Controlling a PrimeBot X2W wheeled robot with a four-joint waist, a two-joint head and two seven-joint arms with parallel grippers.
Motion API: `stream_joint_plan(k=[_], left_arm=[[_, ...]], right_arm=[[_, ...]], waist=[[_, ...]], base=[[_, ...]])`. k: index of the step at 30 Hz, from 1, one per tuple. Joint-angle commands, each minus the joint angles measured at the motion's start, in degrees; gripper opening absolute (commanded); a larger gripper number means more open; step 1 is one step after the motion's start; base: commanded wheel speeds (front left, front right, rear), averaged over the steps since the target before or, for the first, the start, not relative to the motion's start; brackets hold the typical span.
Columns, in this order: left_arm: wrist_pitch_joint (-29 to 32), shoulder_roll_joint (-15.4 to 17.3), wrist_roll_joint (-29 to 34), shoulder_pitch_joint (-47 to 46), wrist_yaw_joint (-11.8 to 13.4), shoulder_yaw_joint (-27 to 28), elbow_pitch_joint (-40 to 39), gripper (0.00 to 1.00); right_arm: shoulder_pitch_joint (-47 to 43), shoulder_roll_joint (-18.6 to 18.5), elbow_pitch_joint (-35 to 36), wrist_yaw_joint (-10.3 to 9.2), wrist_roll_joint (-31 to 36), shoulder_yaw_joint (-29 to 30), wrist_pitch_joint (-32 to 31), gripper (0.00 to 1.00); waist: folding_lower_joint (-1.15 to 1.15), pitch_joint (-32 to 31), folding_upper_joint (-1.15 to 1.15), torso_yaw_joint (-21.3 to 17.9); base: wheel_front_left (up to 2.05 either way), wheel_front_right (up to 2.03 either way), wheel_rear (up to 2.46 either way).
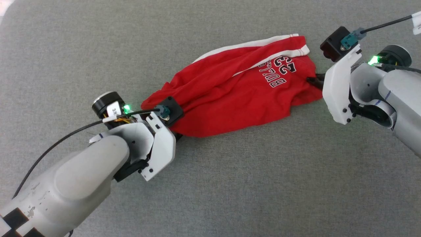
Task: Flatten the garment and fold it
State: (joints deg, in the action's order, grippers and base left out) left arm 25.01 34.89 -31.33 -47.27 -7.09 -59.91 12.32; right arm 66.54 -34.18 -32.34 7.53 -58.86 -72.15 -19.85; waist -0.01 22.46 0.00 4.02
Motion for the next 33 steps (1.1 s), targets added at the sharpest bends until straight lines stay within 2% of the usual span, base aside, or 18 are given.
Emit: stream_joint_plan(k=[1, 6, 9, 14, 20, 25, 28, 33], left_arm=[[0.83, -0.26, -1.09, 1.92, -0.39, -3.04, 2.23, 0.0], [-5.07, -0.19, -1.38, 1.35, 0.09, -2.47, 2.64, 0.0], [-11.1, -0.12, -0.83, 2.47, 2.59, -0.52, 1.36, 0.0], [-17.05, 1.76, -0.61, 6.71, 6.74, 1.14, -2.78, 0.0], [-18.49, 4.37, -1.04, 13.33, 11.38, 0.87, -8.26, 0.0], [-18.39, 3.92, -2.29, 19.08, 12.81, -1.53, -10.26, 0.0], [-18.51, 3.35, -2.29, 21.43, 13.49, -2.91, -9.4, 0.0], [-18.8, 2.9, -2.53, 24.43, 13.75, -4.76, -6.57, 0.0]], right_arm=[[0.52, -0.1, -0.02, -0.04, -0.6, -0.15, 0.91, 0.0], [-0.07, -0.53, -0.2, -0.04, -1.25, -0.36, 4.49, 0.0], [-1.31, -1.89, 0.74, -0.04, -1.99, -0.36, 8.02, 0.0], [-5.43, -7.21, 5.65, -0.04, -1.87, -0.58, 13.36, 0.0], [-13.33, -14.22, 14.1, -0.04, -2.46, -0.17, 17.77, 0.0], [-23.4, -18.2, 19.12, -0.04, -2.98, 0.56, 18.96, 0.0], [-30.23, -18.81, 19.71, -0.04, -2.89, 1.87, 20.02, 0.0], [-39.23, -17.53, 18.63, -0.04, -2.52, 5.59, 21.16, 0.0]], waist=[[0.01, -0.08, 0.0, 0.11], [0.01, -1.39, 0.0, 0.75], [0.01, -3.08, 0.0, 1.11], [0.01, -6.79, 0.0, 0.97], [0.01, -10.84, 0.0, -0.74], [0.01, -12.63, 0.0, -1.7], [0.01, -13.03, 0.0, -1.99], [0.01, -13.26, 0.0, -2.19]], base=[[0.0, 0.0, 0.0], [0.0, 0.0, 0.0], [0.0, 0.0, 0.0], [0.0, 0.0, 0.0], [0.0, 0.0, 0.0], [0.0, 0.0, 0.0], [0.0, 0.0, 0.0], [0.0, 0.0, 0.0]])
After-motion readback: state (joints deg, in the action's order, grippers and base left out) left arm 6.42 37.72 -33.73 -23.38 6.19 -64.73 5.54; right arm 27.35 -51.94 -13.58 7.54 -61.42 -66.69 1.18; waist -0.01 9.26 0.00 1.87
